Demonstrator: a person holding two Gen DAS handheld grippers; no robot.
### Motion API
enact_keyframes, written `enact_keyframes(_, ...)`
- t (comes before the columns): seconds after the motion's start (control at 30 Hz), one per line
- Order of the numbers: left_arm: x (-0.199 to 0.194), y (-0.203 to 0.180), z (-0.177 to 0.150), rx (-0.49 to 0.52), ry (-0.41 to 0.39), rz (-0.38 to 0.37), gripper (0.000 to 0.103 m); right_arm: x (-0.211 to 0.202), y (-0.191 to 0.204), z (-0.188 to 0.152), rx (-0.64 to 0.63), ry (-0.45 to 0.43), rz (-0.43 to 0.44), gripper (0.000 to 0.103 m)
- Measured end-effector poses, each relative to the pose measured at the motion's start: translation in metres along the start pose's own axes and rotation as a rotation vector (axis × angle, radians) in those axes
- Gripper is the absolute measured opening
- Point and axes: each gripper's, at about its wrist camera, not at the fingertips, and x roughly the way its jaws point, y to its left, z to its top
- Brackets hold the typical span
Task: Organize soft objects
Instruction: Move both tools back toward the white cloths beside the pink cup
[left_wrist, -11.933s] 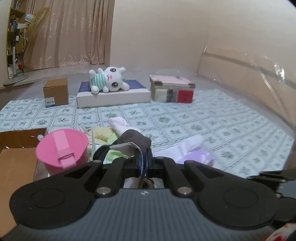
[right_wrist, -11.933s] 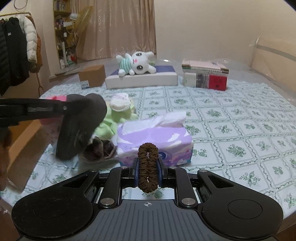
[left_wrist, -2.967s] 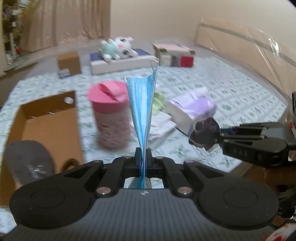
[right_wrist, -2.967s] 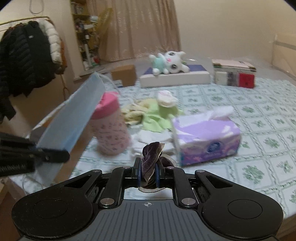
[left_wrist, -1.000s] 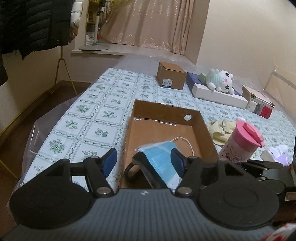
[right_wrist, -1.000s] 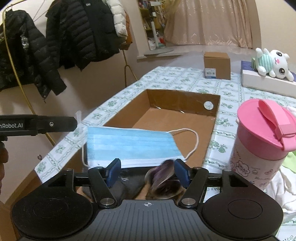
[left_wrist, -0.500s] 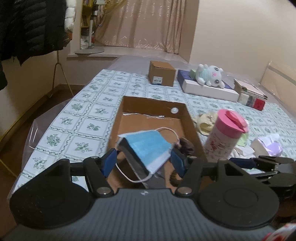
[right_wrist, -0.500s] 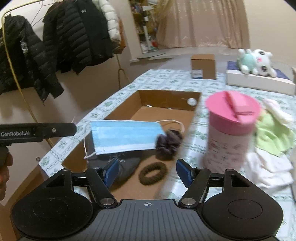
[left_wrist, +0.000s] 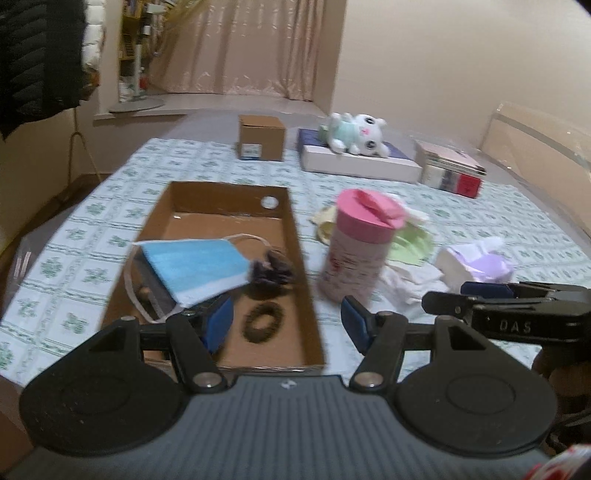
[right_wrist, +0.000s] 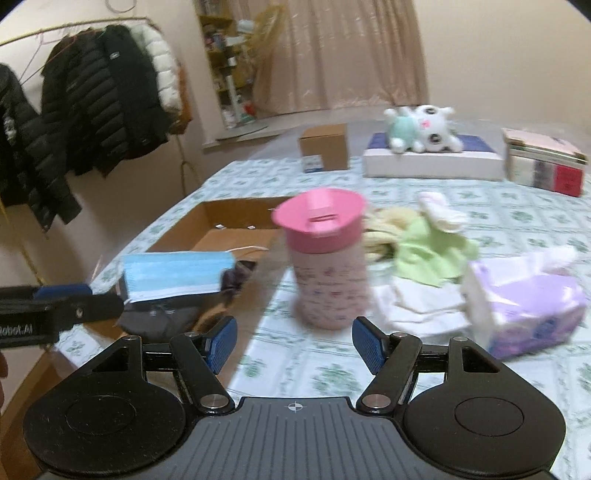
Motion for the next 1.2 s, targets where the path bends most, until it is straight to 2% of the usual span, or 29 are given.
enact_keyframes(0.23, 0.007, -0.035, 0.0, 0.027, 0.008, -0.037, 0.061, -0.024, -0.04, -0.006, 0.091, -0.024, -0.066, 0.069)
enact_keyframes(0.53, 0.026, -0.059, -0.002, 0.026, 0.019, -0.052, 0.061, -0.044, -0.074, -0.014, 0.153, -0.039, -0.119, 0.069)
enact_keyframes(1.2, 0.07, -0.09, -0.009, 0.04, 0.068, -0.07, 0.06, -0.041, -0.105, -0.024, 0.205, -0.028, -0.154, 0.069)
